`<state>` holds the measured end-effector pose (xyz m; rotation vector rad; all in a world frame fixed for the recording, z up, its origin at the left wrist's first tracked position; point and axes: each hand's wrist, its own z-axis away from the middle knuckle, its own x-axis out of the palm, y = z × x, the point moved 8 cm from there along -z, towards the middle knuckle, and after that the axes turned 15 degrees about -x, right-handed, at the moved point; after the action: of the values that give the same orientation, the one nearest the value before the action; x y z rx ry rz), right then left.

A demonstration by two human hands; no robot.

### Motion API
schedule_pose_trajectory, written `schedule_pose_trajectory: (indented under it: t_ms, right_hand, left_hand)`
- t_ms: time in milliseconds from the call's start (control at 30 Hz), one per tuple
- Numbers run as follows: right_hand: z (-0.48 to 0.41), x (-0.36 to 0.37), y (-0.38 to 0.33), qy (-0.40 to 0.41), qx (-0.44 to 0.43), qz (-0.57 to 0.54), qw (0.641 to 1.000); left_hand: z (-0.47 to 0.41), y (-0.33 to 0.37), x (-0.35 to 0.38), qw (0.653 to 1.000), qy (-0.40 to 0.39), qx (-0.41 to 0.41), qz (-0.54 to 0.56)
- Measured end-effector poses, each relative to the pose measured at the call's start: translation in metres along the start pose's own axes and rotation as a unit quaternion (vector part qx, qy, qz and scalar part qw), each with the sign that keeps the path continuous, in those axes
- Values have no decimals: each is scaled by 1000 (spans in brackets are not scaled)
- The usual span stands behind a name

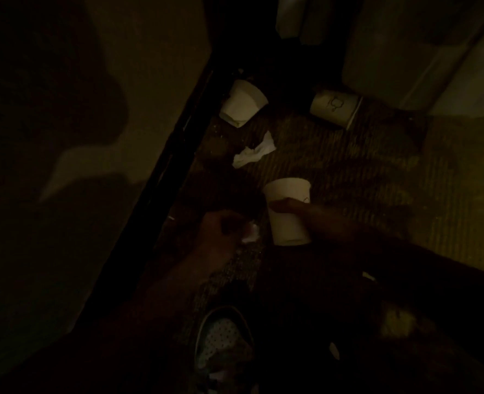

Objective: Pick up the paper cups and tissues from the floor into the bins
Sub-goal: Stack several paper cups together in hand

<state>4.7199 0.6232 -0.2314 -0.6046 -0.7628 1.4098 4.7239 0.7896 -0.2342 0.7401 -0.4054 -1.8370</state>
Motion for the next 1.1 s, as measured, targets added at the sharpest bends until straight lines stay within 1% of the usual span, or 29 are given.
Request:
schedule_pose_trajectory:
  t_ms: [33, 100, 167, 200, 267, 333, 400, 467, 533, 600, 700, 767, 833, 867, 933, 1000, 1067, 1100]
  right_hand:
    - [-1, 6, -2, -22, 2, -31, 999]
    - [-3, 8, -6, -45, 5, -105, 993]
    - [0, 6, -7, -52, 13, -170, 984]
    - [-4, -1, -3, -42, 14, -191, 981]
    - [-8, -14, 0, -9, 14, -190, 982]
    - [-15, -27, 1, 25, 14, -166, 986]
    - [-24, -43, 0, 61, 7, -151, 987]
    - [-34, -55, -1, 85, 8, -150, 985]
    - [-37, -62, -3, 101, 10, -131, 986]
    - [-38, -68, 2, 110, 16, -124, 986]
    - [-39, -79, -3, 106, 13, -107, 988]
    - [-39, -93, -7, 110, 12, -90, 990]
    - [-33, -108, -9, 115, 13, -106, 988]
    - [-28, -117, -8, 125, 14, -117, 985]
    - [-14, -136, 0, 155, 26, -134, 979]
    - [2, -153, 9, 185, 35, -145, 971]
    - [21, -171, 14, 205, 31, -144, 968]
    - [29, -179, 17, 210, 27, -157, 965]
  left_hand:
    - [2, 7, 4, 999, -17, -5, 40]
    - [5, 23, 14, 997, -47, -4, 62]
    - [4, 34, 23, 996, -68, -2, 62]
    - [1, 39, 28, 996, -78, 5, 49]
    - [-3, 48, 35, 995, -89, 28, 19]
    - [1, 67, 38, 992, -89, 86, -27]
    - [-8, 86, 28, 990, -45, 129, -41]
    - [-22, 102, 14, 989, 17, 139, -47]
    - [-41, 115, 5, 981, 65, 155, -93]
    - [-56, 122, 6, 972, 68, 170, -144]
    - [-77, 128, 14, 968, 54, 172, -177]
    - [-96, 130, 14, 961, 86, 162, -206]
    - [-109, 133, 14, 942, 141, 163, -258]
    - [-112, 135, 17, 938, 150, 170, -263]
    - [-112, 137, 32, 937, 129, 191, -263]
    - [-97, 138, 64, 926, 78, 224, -292]
    - [-68, 139, 110, 918, -5, 256, -302]
    - [-54, 135, 135, 917, -61, 256, -299]
